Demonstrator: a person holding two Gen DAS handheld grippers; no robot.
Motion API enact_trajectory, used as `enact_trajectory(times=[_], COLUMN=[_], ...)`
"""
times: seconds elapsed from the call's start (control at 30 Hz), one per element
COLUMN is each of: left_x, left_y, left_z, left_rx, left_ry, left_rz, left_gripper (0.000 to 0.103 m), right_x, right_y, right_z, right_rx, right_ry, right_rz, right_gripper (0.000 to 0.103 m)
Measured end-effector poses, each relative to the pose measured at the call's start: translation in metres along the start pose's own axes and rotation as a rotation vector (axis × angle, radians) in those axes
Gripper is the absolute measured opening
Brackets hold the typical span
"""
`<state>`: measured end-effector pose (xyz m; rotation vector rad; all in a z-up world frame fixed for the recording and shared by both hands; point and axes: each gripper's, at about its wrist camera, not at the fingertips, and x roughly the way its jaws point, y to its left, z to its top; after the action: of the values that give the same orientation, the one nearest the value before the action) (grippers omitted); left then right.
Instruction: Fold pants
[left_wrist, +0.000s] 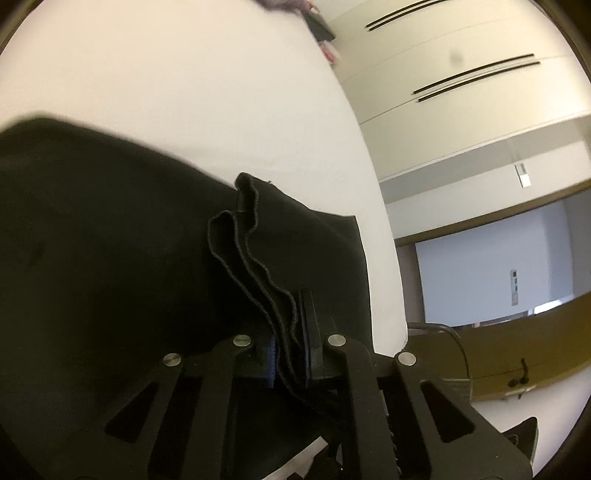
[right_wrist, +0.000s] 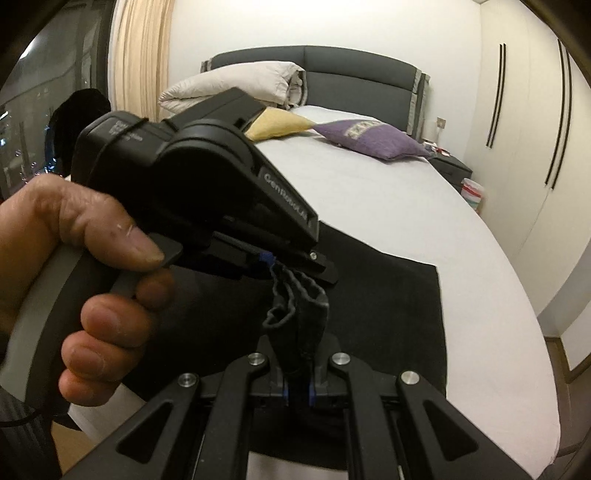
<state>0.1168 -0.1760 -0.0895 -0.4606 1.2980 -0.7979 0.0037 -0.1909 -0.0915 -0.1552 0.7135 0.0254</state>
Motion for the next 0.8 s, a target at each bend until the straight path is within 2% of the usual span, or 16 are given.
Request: enact_trajectory(times=[0.2, 0.33, 0.47, 0.57, 0.67, 0.7, 0.77, 0.8], left_x=[-0.055, -0.087, -0.103, -0.097, -0.084, -0.086, -0.09, -0.093], left_y=[0.016, 0.049, 0.085, 0.108, 0.127, 0.128, 0.127, 0.127], left_z=[0.003, -0.004, -0.016, -0.026, -0.039, -0.041, -0.044, -0.046], left_rx=[0.05, 0.017, -0.033, -0.061, -0.104, -0.105, -0.104, -0.105], left_ry=[-0.065, -0.091, -0.109, -0.093, -0.076, -0.084, -0.094, -0.096], left_rz=[0.063, 0.107, 0.148, 0.184, 0.182, 0.176, 0.175, 0.181], left_gripper=[0.008, 0.008, 0.008, 0.008, 0.009, 0.009, 0.01, 0.011], right_x=[0.002, 0.017, 0.034, 0.055, 0.082, 0.083, 0.078, 0.074], right_y=[0.044, 0.08, 0.11, 0.13, 0.14, 0.138, 0.131, 0.127], right_z=[0.028, 0.04, 0.041, 0.032, 0.013, 0.01, 0.006, 0.006], right_rx=[-0.053, -0.093, -0.12, -0.162, -0.188, -0.182, -0.164, -0.145], right_ry=[-0.045, -0.037, -0.009, 0.046, 0.162, 0.164, 0.165, 0.18], right_rz=[0.066, 0.129, 0.172, 0.197, 0.23, 0.238, 0.27, 0.292], right_gripper=[0.007, 0.007, 0.007, 0.008, 0.014, 0.016, 0.027, 0.037])
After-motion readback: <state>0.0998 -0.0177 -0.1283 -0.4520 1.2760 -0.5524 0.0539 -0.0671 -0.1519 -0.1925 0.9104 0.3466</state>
